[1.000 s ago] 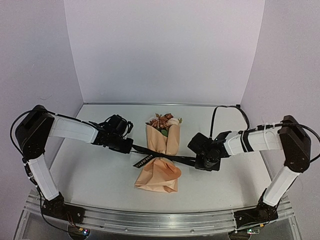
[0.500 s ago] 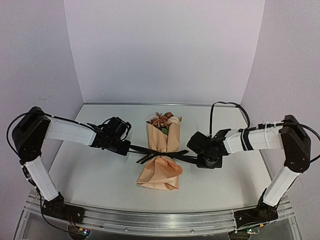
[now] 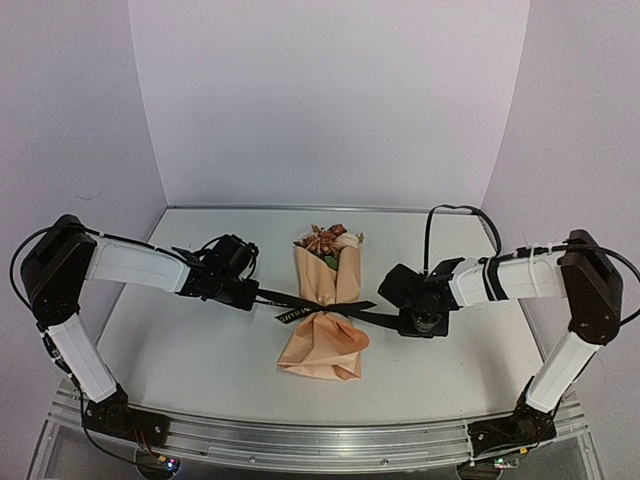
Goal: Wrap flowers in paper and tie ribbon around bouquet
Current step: Tie the half-tied ribbon around the folded bouquet.
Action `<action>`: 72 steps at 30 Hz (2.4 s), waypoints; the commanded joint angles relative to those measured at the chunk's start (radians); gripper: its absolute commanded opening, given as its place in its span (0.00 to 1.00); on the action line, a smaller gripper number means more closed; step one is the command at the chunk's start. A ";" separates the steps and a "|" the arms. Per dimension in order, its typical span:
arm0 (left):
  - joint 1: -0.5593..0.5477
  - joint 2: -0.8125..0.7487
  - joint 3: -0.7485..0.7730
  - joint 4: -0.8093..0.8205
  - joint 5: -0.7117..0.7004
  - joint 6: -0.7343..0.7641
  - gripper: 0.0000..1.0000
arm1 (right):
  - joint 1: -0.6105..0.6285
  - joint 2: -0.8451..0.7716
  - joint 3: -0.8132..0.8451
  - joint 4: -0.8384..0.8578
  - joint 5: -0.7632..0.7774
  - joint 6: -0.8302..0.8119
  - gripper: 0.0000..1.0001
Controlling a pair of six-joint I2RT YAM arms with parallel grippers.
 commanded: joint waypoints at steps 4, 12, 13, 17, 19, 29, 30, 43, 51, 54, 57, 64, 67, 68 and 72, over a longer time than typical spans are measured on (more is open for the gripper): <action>0.029 -0.053 -0.025 -0.068 -0.161 -0.021 0.00 | -0.056 -0.048 -0.047 -0.154 0.094 0.015 0.00; 0.049 -0.067 -0.046 -0.045 -0.152 -0.027 0.00 | -0.084 -0.087 -0.084 -0.153 0.099 0.015 0.00; 0.049 -0.067 -0.047 -0.044 -0.154 -0.028 0.00 | -0.088 -0.092 -0.090 -0.153 0.099 0.017 0.00; 0.060 -0.072 -0.062 -0.030 -0.146 -0.033 0.00 | -0.101 -0.107 -0.103 -0.153 0.097 0.018 0.00; 0.066 -0.075 -0.068 -0.024 -0.142 -0.038 0.00 | -0.105 -0.109 -0.105 -0.153 0.099 0.018 0.00; 0.087 -0.090 -0.082 -0.013 -0.130 -0.045 0.00 | -0.139 -0.139 -0.138 -0.153 0.102 0.016 0.00; 0.089 -0.091 -0.083 -0.013 -0.129 -0.045 0.00 | -0.143 -0.145 -0.143 -0.153 0.102 0.015 0.00; 0.114 -0.102 -0.091 -0.006 -0.111 -0.047 0.00 | -0.165 -0.173 -0.173 -0.144 0.099 0.014 0.00; 0.127 -0.106 -0.096 -0.001 -0.103 -0.048 0.00 | -0.175 -0.190 -0.185 -0.137 0.097 0.003 0.00; 0.131 -0.111 -0.100 0.001 -0.100 -0.048 0.00 | -0.182 -0.196 -0.195 -0.136 0.094 0.000 0.00; 0.132 -0.110 -0.099 0.002 -0.097 -0.047 0.00 | -0.183 -0.201 -0.191 -0.129 0.083 -0.004 0.00; 0.121 -0.145 -0.099 -0.001 0.004 -0.049 0.00 | -0.169 -0.225 -0.178 -0.071 0.012 -0.040 0.00; 0.100 -0.188 -0.098 0.004 0.057 -0.079 0.01 | -0.128 -0.232 -0.150 -0.044 -0.024 -0.042 0.00; 0.096 -0.199 -0.096 0.006 0.077 -0.092 0.02 | -0.110 -0.232 -0.139 -0.037 -0.034 -0.041 0.00; 0.085 -0.221 -0.096 0.013 0.153 -0.140 0.11 | -0.055 -0.229 -0.088 -0.023 -0.070 -0.037 0.06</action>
